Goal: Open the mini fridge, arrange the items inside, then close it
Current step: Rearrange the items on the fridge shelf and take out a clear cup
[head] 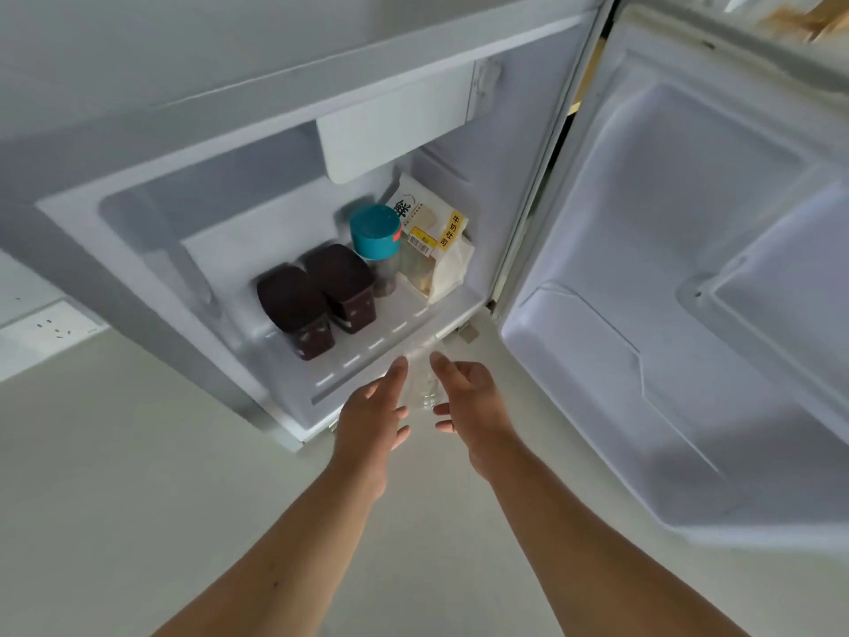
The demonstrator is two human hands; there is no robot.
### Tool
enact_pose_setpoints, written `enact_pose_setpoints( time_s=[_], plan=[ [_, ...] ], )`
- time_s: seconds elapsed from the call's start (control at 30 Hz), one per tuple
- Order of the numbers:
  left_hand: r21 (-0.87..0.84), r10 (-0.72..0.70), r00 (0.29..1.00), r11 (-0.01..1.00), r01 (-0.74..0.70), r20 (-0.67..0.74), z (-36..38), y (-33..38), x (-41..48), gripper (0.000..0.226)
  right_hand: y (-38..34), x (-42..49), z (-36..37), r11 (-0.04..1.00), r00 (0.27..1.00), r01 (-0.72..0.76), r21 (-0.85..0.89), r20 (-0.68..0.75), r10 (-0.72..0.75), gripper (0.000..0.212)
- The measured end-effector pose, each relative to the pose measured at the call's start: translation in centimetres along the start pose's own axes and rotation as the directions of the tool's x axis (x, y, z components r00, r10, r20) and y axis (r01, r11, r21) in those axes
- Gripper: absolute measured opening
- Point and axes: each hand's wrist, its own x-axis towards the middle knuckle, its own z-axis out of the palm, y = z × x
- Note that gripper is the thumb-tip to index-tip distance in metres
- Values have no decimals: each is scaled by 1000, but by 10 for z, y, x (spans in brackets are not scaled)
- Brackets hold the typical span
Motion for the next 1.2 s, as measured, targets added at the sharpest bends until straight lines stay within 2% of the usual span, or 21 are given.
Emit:
enact_pose_setpoints(
  time_s=[0.17,0.3,0.43,0.6,0.77,0.83,0.97,1.2],
  plan=[
    [-19,-21,999,1000,21,32,-25,-19,-30,78,17,-39,1,1000,1000,-13,-17,16,13,67],
    [-8,-32,998,999,32,45,-46,-30,-52,70,30,-66,7,999,999,-26,-33,24,27,69],
    [10,-44,997,999,44,62,-71,-45,-69,82,44,-90,21,998,998,-55,-17,40,56,73],
    [12,-70,996,997,70,46,-110,-59,-81,68,61,-112,51,996,993,-93,8,71,93,71],
    [-1,-90,996,996,90,1,-158,-71,-79,81,73,-126,95,993,987,-121,4,104,119,71],
    [-4,-99,995,995,99,2,-178,-73,-74,74,74,-130,115,992,986,-125,2,113,124,72],
    [4,-113,993,994,113,20,-216,-71,-60,44,75,-136,154,992,984,-128,2,123,127,73],
    [-2,-138,990,990,138,10,-259,-61,-28,45,72,-128,210,985,979,-169,36,125,164,47]
  ],
)
